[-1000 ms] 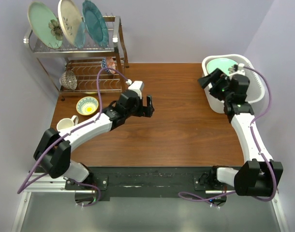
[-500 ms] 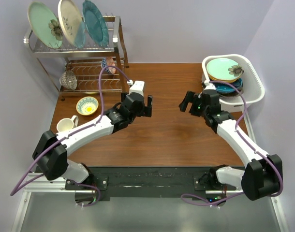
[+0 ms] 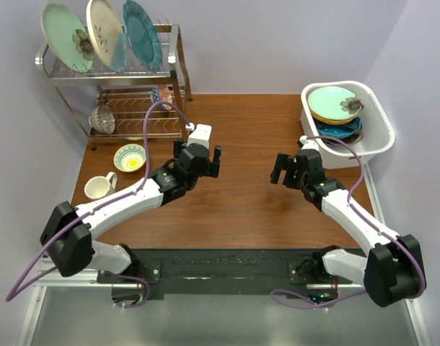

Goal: Place the plates into the plastic bin on the countertop
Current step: Reset both arms

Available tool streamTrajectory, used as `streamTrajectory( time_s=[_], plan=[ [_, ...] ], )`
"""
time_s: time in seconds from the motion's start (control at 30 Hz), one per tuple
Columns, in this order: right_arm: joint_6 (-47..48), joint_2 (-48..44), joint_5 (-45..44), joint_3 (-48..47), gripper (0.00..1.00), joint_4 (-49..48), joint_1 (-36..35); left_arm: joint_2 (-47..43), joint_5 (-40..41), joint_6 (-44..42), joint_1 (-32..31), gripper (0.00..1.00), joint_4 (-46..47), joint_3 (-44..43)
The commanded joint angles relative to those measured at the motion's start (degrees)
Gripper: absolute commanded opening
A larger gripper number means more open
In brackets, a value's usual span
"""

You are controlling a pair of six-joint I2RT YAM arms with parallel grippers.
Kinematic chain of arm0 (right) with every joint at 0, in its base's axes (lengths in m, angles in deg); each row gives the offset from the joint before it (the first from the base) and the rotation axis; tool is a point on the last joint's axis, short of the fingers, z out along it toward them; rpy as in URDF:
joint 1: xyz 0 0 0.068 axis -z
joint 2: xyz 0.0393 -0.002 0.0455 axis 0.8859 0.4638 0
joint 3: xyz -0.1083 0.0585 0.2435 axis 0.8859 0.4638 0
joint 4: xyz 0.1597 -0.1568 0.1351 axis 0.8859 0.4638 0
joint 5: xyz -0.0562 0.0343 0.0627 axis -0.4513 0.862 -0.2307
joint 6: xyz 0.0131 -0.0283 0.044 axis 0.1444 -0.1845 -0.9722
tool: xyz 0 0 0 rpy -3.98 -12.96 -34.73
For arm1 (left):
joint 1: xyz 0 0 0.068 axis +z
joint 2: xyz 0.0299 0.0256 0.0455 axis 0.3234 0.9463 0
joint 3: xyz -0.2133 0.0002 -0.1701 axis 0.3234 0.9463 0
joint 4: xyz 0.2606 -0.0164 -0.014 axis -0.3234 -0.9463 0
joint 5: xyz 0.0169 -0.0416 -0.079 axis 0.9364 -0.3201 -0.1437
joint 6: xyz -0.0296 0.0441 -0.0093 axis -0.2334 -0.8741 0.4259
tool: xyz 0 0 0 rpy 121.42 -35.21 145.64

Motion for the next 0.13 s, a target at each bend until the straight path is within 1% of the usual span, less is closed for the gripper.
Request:
streamTrajectory(
  time_s=[0.0, 0.1],
  plan=[
    [1.72, 0.7, -1.39, 0.44, 0.99, -3.08, -0.18, -1.79, 0.75, -3.73, -0.21, 1.0, 3.93, 2.26],
    [1.98, 1.32, -1.13, -0.44, 0.99, -3.78, -0.18, -2.23, 1.01, -3.82, -0.3, 1.0, 5.43, 3.4]
  ],
)
